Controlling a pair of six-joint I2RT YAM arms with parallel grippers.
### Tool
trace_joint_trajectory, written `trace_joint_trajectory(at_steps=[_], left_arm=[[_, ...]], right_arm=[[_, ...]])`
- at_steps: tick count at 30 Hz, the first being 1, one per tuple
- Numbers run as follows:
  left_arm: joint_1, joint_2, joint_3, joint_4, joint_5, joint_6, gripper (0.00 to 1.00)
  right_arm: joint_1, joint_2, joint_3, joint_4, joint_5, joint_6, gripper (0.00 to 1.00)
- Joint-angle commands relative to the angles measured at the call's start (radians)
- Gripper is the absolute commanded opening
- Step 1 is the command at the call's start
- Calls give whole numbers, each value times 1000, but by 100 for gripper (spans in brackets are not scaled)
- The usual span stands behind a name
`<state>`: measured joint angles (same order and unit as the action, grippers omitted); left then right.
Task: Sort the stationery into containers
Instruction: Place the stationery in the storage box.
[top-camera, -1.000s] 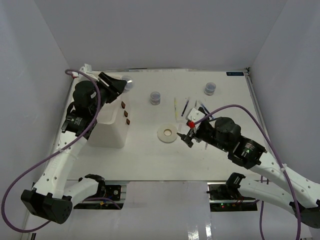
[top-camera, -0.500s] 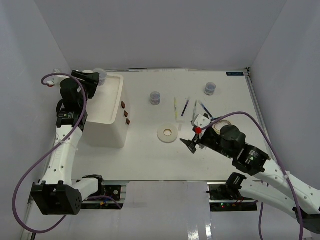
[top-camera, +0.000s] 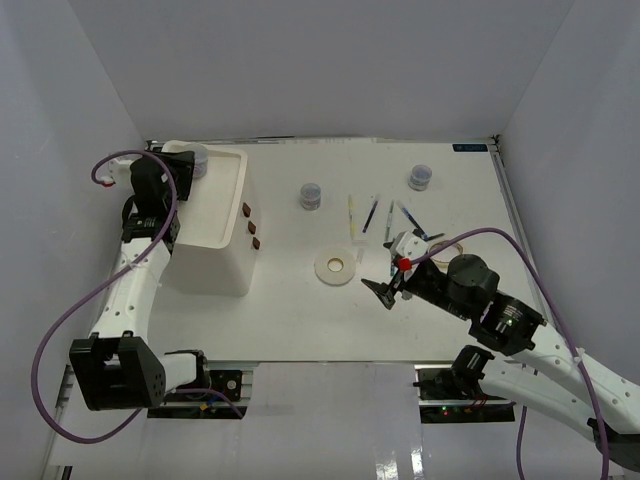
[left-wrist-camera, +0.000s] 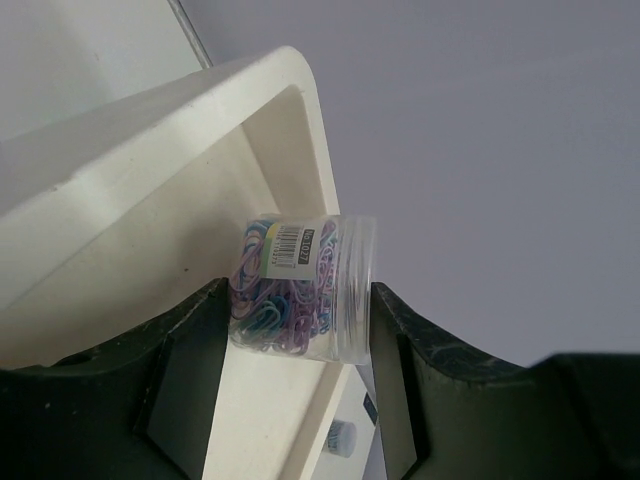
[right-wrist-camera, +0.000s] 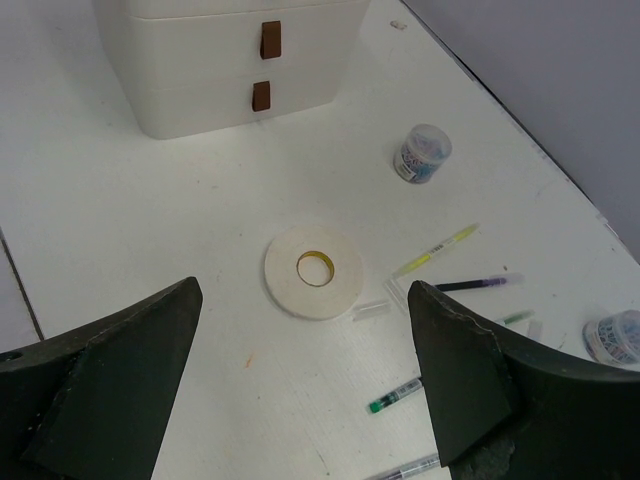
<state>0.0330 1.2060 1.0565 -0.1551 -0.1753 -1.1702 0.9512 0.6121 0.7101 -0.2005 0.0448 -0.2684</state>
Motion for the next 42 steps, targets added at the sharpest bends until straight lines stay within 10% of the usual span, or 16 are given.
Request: trace_joint_trajectory(at_steps=[1, 14, 24, 31, 42], left_arm=[[5, 20, 43, 6, -16, -37, 63], [4, 33, 94, -127, -52, -29, 97], [4, 0, 160, -222, -49, 55, 98], [-14, 27, 369, -270, 103, 386, 98], [-435, 222, 678, -388, 71, 793, 98]], right_arm=[[6, -15, -9, 49, -8, 12, 90], [4, -38, -20, 61, -23, 12, 90], [4, -43, -29, 70, -3, 15, 90], [4, -45, -29, 70, 17, 18, 90], [6, -37, -41, 87, 87, 23, 90]])
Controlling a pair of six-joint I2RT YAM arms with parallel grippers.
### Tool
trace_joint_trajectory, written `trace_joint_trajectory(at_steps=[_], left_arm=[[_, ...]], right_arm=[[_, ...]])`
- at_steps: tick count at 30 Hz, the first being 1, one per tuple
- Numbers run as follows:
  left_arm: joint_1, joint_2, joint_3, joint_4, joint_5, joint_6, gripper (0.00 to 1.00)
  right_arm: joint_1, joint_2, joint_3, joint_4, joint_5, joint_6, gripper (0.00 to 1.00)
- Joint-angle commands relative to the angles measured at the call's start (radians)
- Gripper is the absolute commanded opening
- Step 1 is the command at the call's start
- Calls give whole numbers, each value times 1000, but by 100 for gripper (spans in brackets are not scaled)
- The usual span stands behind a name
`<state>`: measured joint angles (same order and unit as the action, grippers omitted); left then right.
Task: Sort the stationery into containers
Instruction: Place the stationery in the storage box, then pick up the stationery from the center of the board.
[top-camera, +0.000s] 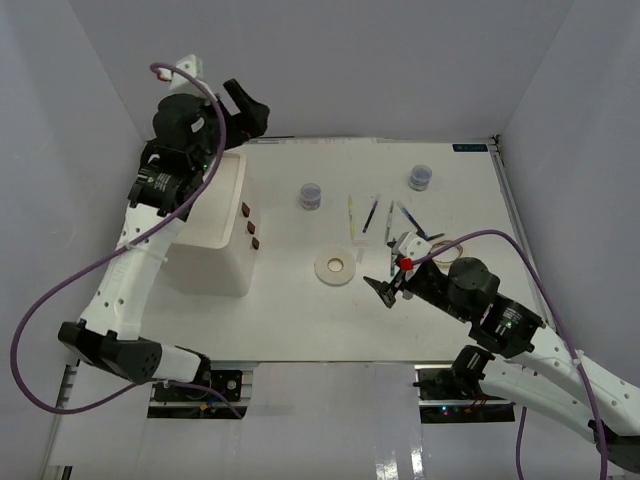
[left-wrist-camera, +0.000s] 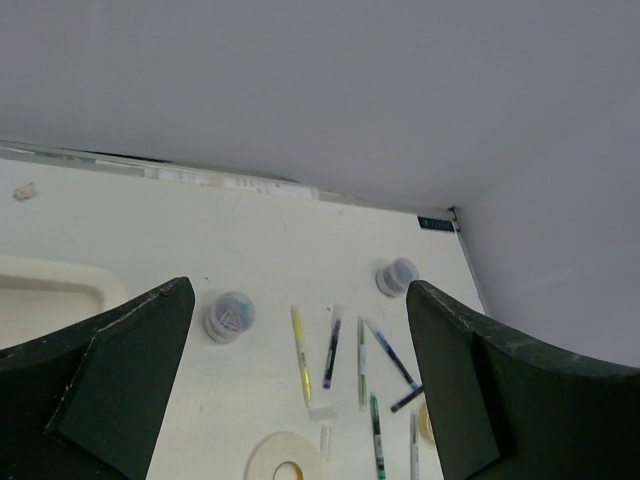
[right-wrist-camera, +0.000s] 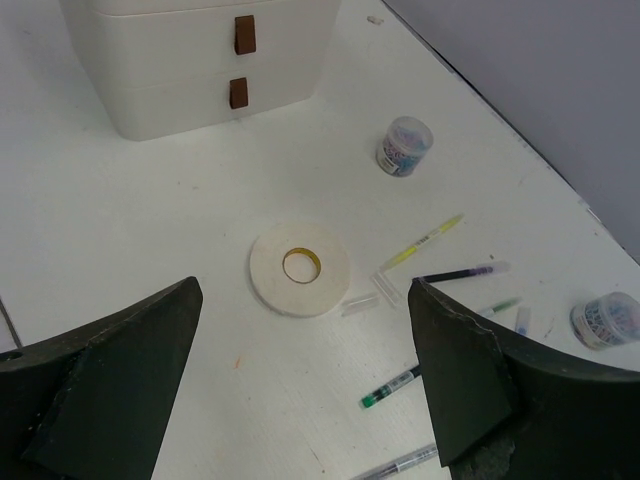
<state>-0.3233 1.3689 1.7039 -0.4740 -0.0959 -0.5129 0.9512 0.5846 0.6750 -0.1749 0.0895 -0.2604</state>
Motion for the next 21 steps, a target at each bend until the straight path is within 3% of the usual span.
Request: trace_joint_trajectory(at_steps=[1, 7, 21], left_arm=[[-144, 102, 37, -68, -30, 152, 98], [-272, 306, 79, -60, -126, 200, 98], [-247, 676, 194, -41, -242, 134, 98]], right_arm=[[6, -17, -12, 72, 47, 15, 90], [4, -49, -40, 107, 70, 13, 90], [6, -29, -54, 112, 72, 4, 90]])
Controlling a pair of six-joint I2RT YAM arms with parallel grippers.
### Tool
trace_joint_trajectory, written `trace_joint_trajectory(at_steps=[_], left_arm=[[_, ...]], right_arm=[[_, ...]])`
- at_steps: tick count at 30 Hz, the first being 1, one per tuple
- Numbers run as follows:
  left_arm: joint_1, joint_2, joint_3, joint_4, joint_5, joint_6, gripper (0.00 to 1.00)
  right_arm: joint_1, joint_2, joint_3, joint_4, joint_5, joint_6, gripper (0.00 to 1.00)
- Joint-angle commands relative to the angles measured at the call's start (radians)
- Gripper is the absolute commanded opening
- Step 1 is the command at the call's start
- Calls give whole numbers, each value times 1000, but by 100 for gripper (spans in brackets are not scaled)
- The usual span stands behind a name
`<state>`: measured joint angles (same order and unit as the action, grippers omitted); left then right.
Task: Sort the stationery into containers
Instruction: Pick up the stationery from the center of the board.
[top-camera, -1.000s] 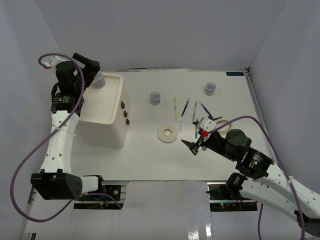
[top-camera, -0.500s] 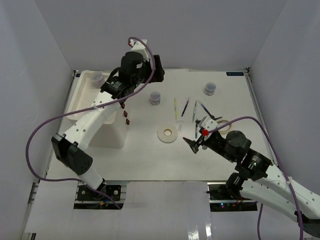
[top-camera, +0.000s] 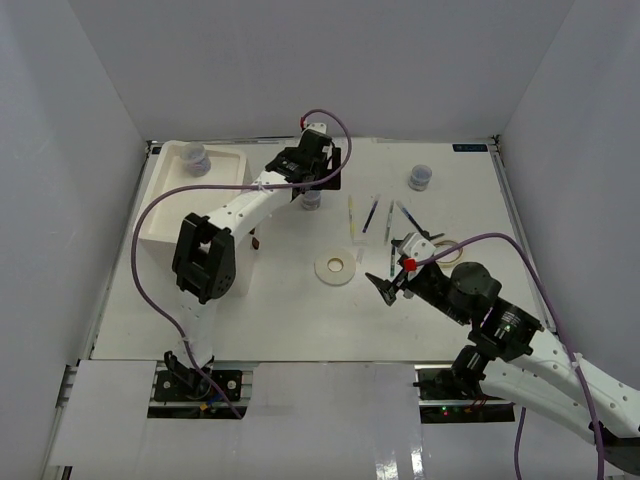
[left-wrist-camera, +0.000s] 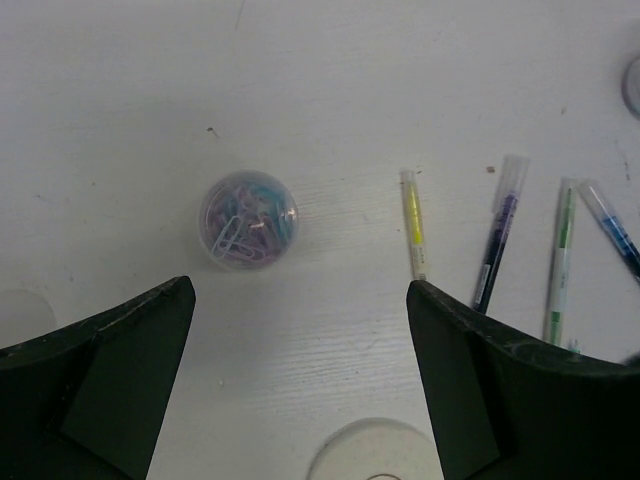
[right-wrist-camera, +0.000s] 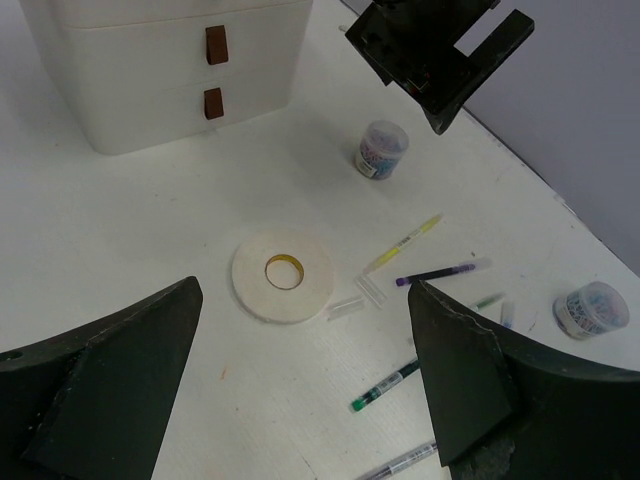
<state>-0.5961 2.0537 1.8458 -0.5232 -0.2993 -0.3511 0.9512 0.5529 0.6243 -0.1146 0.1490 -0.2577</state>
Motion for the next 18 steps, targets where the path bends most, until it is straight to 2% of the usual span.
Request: trace_joint_trajectory(at_steps=[1, 10, 18], left_arm=[[50, 12, 49, 9, -23, -43, 98], [78, 138, 75, 18, 103, -45, 98], [78, 201, 92, 37, 117, -32, 98]], right_arm=[[6, 1, -5, 52, 9, 3, 90], [6, 4, -8, 55, -5, 2, 90], [8, 15, -8, 53, -19, -2, 90]])
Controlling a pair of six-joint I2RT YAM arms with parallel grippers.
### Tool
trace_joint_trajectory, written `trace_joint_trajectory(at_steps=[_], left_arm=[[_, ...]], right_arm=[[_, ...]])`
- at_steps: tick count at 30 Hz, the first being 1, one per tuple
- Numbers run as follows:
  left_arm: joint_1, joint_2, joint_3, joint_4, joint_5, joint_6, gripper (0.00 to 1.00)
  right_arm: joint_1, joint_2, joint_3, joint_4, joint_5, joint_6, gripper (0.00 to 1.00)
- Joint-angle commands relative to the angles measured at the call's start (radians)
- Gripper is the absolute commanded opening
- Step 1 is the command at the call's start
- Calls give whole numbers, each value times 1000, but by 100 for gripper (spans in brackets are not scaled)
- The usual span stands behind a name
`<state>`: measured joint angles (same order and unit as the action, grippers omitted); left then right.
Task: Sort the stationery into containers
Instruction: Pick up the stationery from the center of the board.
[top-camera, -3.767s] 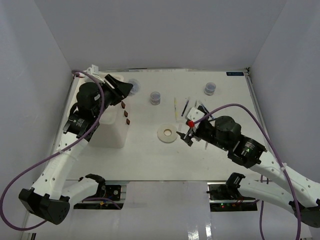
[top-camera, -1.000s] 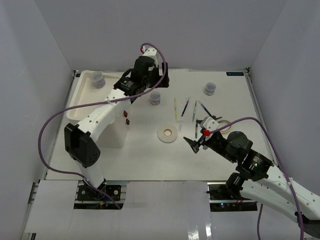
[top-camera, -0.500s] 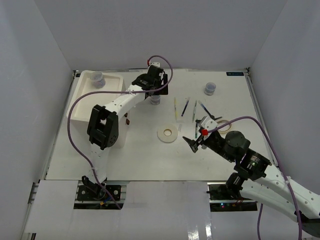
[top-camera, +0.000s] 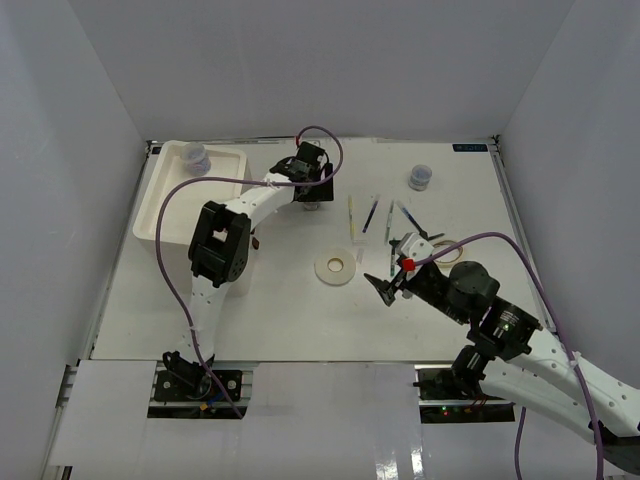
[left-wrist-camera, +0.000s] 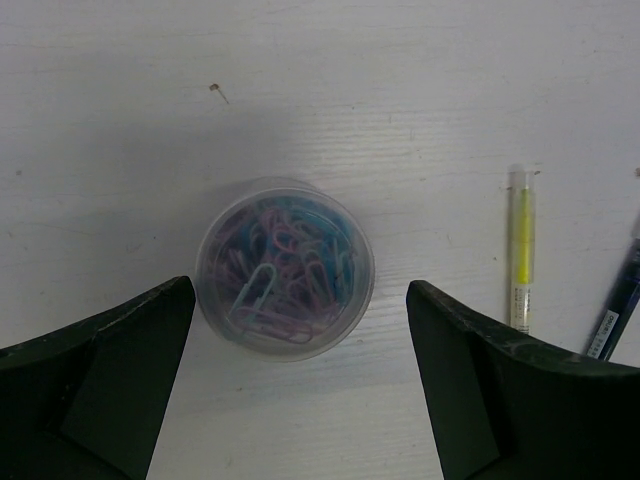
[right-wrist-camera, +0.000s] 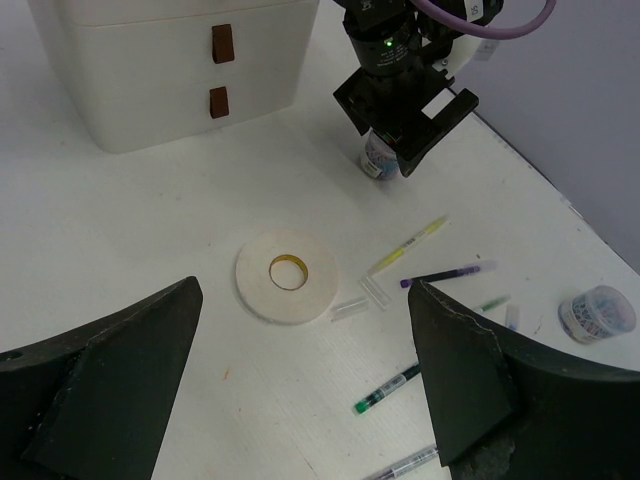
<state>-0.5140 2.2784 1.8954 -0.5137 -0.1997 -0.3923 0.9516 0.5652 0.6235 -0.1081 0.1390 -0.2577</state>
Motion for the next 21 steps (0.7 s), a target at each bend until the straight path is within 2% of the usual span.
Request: trace_joint_trajectory(at_steps=[1, 10, 16, 19, 21], left_arm=[[-4, -20, 44, 30, 13, 10, 98], [-4, 12, 47, 50, -38, 18, 96], [-4, 32, 71, 58, -52, 24, 89], [-4, 32, 68, 67, -49, 35, 80], [-4, 29, 64, 70, -40, 38, 67]], right_arm=[[7, 5, -7, 45, -9, 0, 90], [9, 7, -5, 44, -13, -3, 90], [9, 5, -5, 42, -16, -2, 90], [10, 5, -5, 42, -19, -3, 90], [10, 5, -5, 41, -21, -3, 90]])
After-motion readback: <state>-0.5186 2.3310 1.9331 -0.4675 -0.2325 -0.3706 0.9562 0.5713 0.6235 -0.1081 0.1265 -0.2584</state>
